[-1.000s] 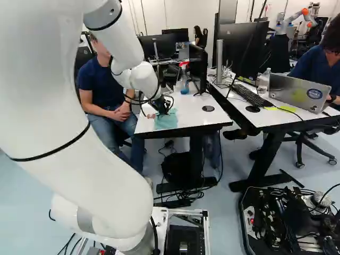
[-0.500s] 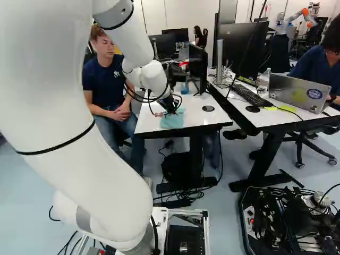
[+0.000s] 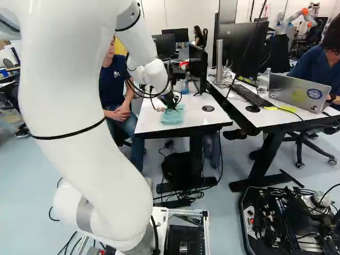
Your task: Clean the table with the green towel
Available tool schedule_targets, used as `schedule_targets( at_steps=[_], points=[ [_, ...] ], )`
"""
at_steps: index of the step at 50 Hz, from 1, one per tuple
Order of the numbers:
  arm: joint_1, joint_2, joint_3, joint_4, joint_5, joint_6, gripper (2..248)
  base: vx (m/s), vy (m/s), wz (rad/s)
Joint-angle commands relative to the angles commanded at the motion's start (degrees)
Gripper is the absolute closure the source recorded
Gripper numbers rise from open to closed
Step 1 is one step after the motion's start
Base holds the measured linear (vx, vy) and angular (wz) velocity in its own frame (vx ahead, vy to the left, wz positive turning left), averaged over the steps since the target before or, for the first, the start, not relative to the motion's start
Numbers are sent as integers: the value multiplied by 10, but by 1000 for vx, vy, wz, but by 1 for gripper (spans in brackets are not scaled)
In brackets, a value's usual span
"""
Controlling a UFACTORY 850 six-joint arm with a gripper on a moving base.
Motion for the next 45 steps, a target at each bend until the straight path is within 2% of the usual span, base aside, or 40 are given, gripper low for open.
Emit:
schedule_targets(
  at_steps=[32, 45],
  points=[
    [50, -64, -76, 0, 0, 0, 219, 0, 0, 0],
    [71, -63, -74, 0, 0, 0, 219, 0, 0, 0]
  ],
)
